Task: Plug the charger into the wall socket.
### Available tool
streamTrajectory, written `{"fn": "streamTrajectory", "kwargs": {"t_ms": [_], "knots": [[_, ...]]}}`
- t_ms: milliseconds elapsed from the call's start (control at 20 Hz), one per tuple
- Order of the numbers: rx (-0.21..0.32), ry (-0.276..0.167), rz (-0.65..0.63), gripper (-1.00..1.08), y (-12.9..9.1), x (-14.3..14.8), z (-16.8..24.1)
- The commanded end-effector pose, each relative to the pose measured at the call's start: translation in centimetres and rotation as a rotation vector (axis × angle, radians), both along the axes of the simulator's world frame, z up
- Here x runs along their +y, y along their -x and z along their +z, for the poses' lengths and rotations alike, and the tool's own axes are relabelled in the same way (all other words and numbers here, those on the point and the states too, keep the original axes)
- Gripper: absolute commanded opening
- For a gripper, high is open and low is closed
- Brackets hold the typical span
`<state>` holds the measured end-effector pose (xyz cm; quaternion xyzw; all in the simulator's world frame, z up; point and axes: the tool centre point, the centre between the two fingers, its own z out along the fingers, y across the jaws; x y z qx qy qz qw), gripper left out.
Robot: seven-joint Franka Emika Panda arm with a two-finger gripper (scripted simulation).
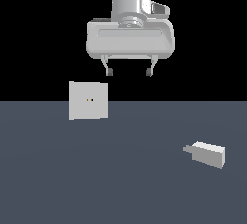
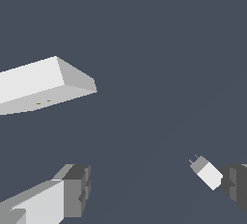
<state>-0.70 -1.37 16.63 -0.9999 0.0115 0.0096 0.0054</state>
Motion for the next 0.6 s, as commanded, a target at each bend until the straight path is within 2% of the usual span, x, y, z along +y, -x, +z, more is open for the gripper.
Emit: {"fn": "streamTrajectory", "kwargs": {"t_ms": [0, 550], "knots": [[0.000, 0.000, 0.000, 1.00, 0.0, 0.0, 0.0], [-0.013, -0.003, 0.065, 1.00, 1.2, -0.7, -0.8]]}}
